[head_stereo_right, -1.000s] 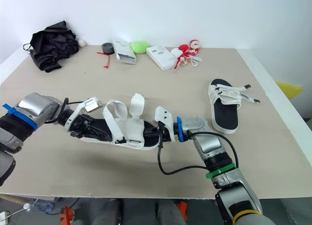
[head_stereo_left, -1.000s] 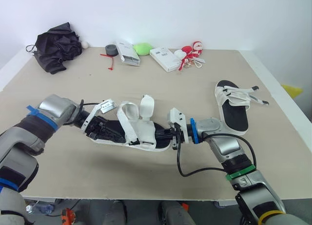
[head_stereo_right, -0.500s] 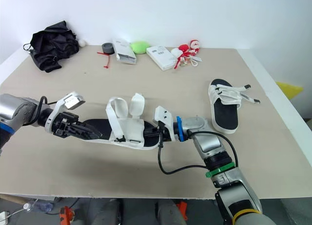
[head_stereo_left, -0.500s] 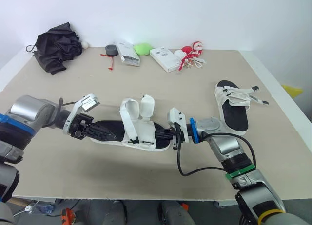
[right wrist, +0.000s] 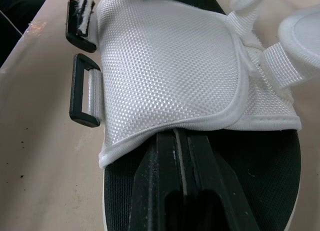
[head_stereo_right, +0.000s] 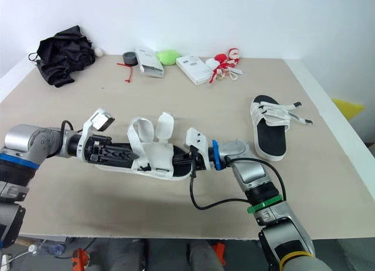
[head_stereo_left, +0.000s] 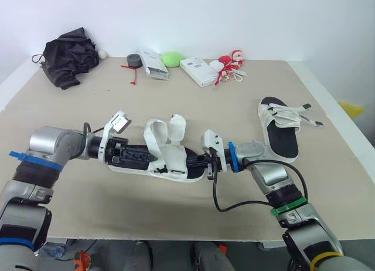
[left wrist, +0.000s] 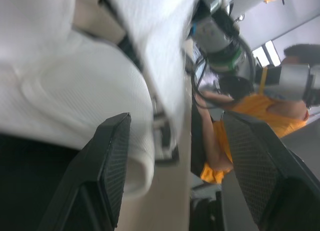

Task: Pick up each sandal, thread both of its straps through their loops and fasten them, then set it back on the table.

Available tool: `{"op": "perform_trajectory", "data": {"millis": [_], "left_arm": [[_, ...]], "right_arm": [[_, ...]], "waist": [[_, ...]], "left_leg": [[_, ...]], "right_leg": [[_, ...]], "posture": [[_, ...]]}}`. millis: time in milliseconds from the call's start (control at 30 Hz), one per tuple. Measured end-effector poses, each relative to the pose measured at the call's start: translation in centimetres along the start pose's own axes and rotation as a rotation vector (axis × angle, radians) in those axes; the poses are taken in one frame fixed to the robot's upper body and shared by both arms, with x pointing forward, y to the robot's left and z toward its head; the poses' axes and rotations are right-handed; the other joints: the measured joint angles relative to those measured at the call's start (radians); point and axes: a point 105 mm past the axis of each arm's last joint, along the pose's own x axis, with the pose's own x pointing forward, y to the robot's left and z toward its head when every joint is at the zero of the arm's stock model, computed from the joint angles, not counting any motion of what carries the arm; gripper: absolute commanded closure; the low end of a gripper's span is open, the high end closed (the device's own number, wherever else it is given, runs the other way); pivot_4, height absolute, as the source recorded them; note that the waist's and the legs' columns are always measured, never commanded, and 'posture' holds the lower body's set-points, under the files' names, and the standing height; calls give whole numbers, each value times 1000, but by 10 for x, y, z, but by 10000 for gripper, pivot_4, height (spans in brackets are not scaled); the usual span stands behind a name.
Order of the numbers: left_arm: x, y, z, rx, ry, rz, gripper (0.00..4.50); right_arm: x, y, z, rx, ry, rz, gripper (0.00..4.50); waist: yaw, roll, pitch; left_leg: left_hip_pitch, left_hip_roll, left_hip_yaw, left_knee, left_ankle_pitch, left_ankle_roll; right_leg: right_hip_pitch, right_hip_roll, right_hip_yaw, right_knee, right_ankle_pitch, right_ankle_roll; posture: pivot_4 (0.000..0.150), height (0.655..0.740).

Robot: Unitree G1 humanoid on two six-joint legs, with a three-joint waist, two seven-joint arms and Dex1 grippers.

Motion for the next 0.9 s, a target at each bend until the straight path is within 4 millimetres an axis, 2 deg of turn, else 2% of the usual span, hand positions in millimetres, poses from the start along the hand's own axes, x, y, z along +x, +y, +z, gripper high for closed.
{"op": "perform_trajectory", "data": {"millis": [67, 167, 400, 667, 767, 833, 900], "left_arm": [[-8, -3, -1, -14, 7, 9, 15269], [-8, -2, 0, -12, -1, 17, 15269], [12, 0, 10, 44, -58, -4, 15269], [21, 4, 2, 59, -72, 3, 15269], [24, 2, 4, 81, -76, -7, 22635], [24, 3, 5, 92, -84, 4, 32737], [25, 4, 5, 98, -86, 11, 40930]], "right_arm": [[-1, 0, 0, 1, 2, -1, 45000], [-2, -1, -1, 0, 5, -2, 45000], [0, 0, 0, 0, 3, 1, 45000], [0, -1, 0, 1, 4, -1, 45000], [0, -1, 0, 1, 4, 0, 45000], [0, -1, 0, 1, 4, 0, 45000], [0, -1, 0, 2, 4, 0, 45000]], "waist": [[0, 0, 0], [1, 0, 0], [2, 0, 0], [2, 0, 0], [2, 0, 0], [2, 0, 0], [2, 0, 0]], "left_leg": [[0, 0, 0, 0, 0, 0], [0, 0, 0, 0, 0, 0], [0, 0, 0, 0, 0, 0], [0, 0, 0, 0, 0, 0], [0, 0, 0, 0, 0, 0], [0, 0, 0, 0, 0, 0], [0, 0, 0, 0, 0, 0]], "right_leg": [[0, 0, 0, 0, 0, 0], [0, 0, 0, 0, 0, 0], [0, 0, 0, 0, 0, 0], [1, 0, 0, 0, 0, 0], [1, 0, 0, 0, 0, 0], [1, 0, 0, 0, 0, 0], [1, 0, 0, 0, 0, 0]], "posture": [[1500, 7380], [1500, 7380], [1500, 7380], [1500, 7380], [1500, 7380], [1500, 7380], [1500, 7380]]}}
